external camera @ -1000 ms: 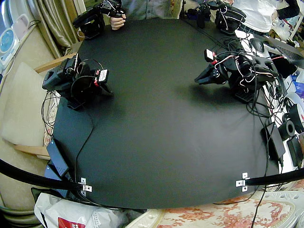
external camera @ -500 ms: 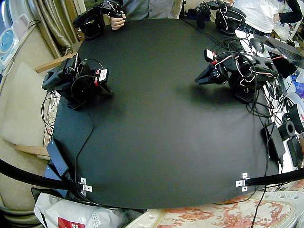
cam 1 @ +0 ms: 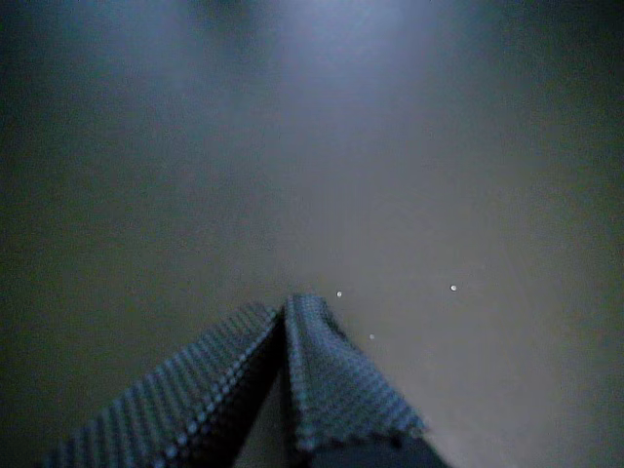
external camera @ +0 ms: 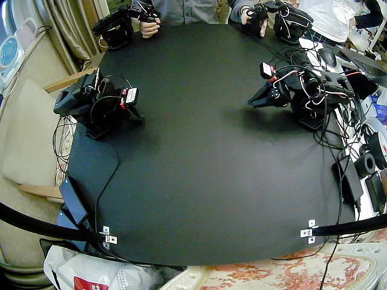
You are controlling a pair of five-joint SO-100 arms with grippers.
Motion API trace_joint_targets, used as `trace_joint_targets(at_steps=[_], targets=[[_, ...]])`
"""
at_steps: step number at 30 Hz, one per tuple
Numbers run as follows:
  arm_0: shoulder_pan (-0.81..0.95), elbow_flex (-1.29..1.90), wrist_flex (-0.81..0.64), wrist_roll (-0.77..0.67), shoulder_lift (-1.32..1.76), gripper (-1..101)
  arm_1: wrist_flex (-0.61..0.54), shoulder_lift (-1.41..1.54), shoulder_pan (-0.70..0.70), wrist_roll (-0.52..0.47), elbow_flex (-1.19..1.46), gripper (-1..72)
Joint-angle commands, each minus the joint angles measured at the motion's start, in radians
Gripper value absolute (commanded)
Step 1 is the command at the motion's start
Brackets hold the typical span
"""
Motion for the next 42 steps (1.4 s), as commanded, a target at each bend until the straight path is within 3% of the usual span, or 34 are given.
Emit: trace_joint_targets(at_steps=[1,25,27,29,33,35,36,37,38,39,40,41,42], targets=[[0.009,0.012,0.011,-0.006,0.025,0,0.000,0.008,-0.012,0.003,-0.023,-0.3],[0.008,0.012,0.000,-0.011,0.025,0,0.000,0.008,-0.012,0.003,-0.023,-0.3],[0.006,0.012,-0.130,-0.003,0.025,0,0.000,0.008,-0.012,0.003,-0.023,-0.3],[-0.015,0.012,-0.140,0.006,0.025,0,0.000,0.008,-0.014,0.000,-0.023,-0.3],[0.041,0.012,-0.732,0.101,0.025,0,0.000,0.008,-0.014,-0.002,-0.023,-0.3],[-0.002,0.012,-0.212,0.072,0.025,0,0.000,0.008,-0.018,-0.006,-0.023,-0.3],[-0.021,0.012,-0.095,-0.021,0.025,0,0.000,0.008,-0.018,-0.006,-0.023,-0.3],[0.017,0.012,-0.350,-0.006,0.025,0,0.000,0.008,-0.018,-0.006,-0.023,-0.3],[0.041,0.012,-0.963,0.044,0.025,0,0.000,0.008,-0.018,-0.005,-0.023,-0.3],[0.041,0.012,-1.068,0.061,0.025,0,0.000,0.008,-0.018,-0.006,-0.023,-0.3],[0.006,0.012,-0.879,0.064,0.025,0,0.000,0.008,-0.026,-0.015,-0.023,-0.3],[-0.049,0.012,-0.227,0.063,0.025,0,0.000,0.008,-0.028,-0.017,-0.023,-0.3],[-0.061,0.012,-0.160,0.000,0.025,0,0.000,0.008,-0.028,-0.017,-0.023,-0.3]])
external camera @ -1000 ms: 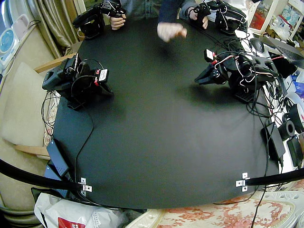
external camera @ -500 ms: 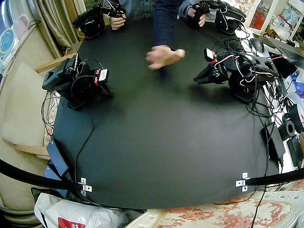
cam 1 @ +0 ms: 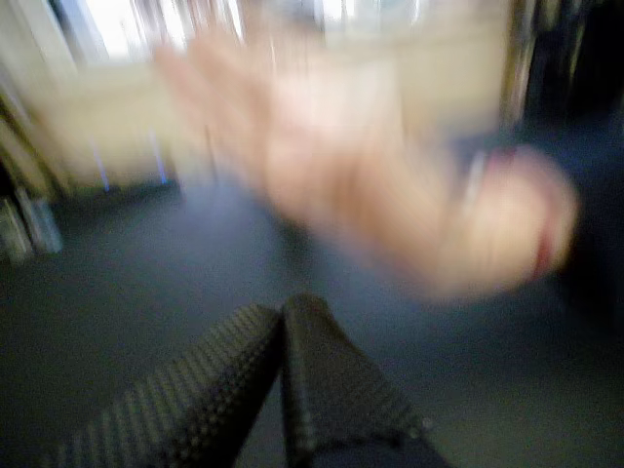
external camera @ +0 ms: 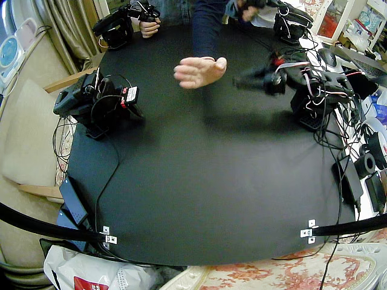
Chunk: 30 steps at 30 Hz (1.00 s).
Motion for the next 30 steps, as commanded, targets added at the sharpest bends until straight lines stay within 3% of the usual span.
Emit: trace_joint_targets(at_steps=[1,2,3,4,6,7,8,9,10,11,12,13,14,15,17,18,20,21,23,24,25,27,30], targets=[[0.026,0.012,-0.155,-0.048,0.026,0,0.000,0.008,-0.012,-0.002,-0.023,-0.3],[0.060,0.012,-0.520,-0.040,0.026,0,0.000,0.008,-0.011,-0.003,-0.023,-0.3],[0.063,0.012,-0.653,-0.034,0.026,0,0.000,0.008,-0.009,-0.003,-0.023,-0.3],[0.041,0.012,-0.488,-0.015,0.026,0,0.000,0.008,-0.009,-0.005,-0.023,-0.3],[-0.009,0.012,0.345,-0.032,0.026,0,0.000,0.008,-0.011,-0.006,-0.023,-0.3],[-0.035,0.012,0.365,-0.094,0.026,0,0.000,0.008,-0.011,-0.006,-0.023,-0.3],[0.025,0.012,-0.276,-0.097,0.026,0,0.000,0.008,-0.011,-0.005,-0.023,-0.3],[0.063,0.012,-0.546,-0.044,0.026,0,0.000,0.008,-0.009,-0.003,-0.023,-0.3],[0.061,0.012,-0.483,0.002,0.026,0,0.000,0.008,-0.009,-0.003,-0.023,-0.3],[0.012,0.012,-0.049,-0.021,0.026,0,0.000,0.008,-0.009,-0.003,-0.023,-0.3],[-0.012,0.012,0.264,-0.049,0.026,0,0.000,0.008,-0.009,-0.003,-0.023,-0.3],[-0.058,0.012,0.443,-0.143,0.026,0,0.000,0.008,-0.009,-0.003,-0.023,-0.3],[-0.044,0.012,0.216,-0.163,0.026,0,0.000,0.008,-0.009,-0.003,-0.023,-0.3],[0.009,0.012,-0.212,-0.141,0.026,0,0.000,0.008,-0.008,-0.003,-0.023,-0.3],[0.067,0.012,-0.512,-0.054,0.026,0,0.000,0.008,-0.008,-0.003,-0.023,-0.3],[0.069,0.012,-0.365,-0.018,0.026,0,0.000,0.008,-0.008,-0.005,-0.023,-0.3],[0.025,0.012,0.281,-0.094,0.026,0,0.000,0.008,-0.011,-0.006,-0.023,-0.3],[0.000,0.012,0.233,-0.181,0.026,0,0.000,0.008,-0.011,-0.006,-0.023,-0.3],[0.063,0.012,-0.245,-0.124,0.026,0,0.000,0.008,-0.011,-0.006,-0.023,-0.3],[0.080,0.012,-0.390,-0.087,0.026,0,0.000,0.008,-0.011,-0.006,-0.023,-0.3],[0.071,0.012,-0.396,-0.031,0.026,0,0.000,0.008,-0.012,-0.008,-0.023,-0.3],[-0.040,0.012,0.241,-0.026,0.026,0,0.000,0.008,-0.015,-0.012,-0.023,-0.3],[-0.071,0.012,0.431,-0.003,0.026,0,0.000,0.008,-0.015,-0.012,-0.023,-0.3]])
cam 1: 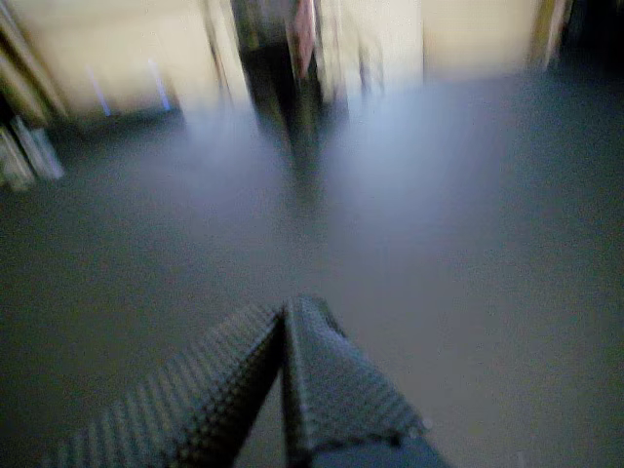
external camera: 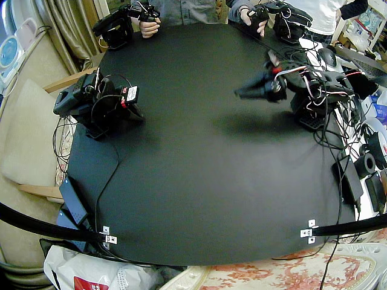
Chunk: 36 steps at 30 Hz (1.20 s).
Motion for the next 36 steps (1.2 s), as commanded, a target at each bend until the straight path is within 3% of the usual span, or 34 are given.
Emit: trace_joint_targets(at_steps=[1,14,36], targets=[[-0.032,0.012,0.249,0.012,0.026,0,0.000,0.008,-0.015,0.006,-0.023,-0.3],[-0.025,0.012,0.275,0.012,0.026,0,0.000,0.008,0.009,0.040,-0.023,-0.3],[-0.025,0.012,0.275,0.012,0.026,0,0.000,0.008,-0.021,0.008,-0.023,-0.3]])
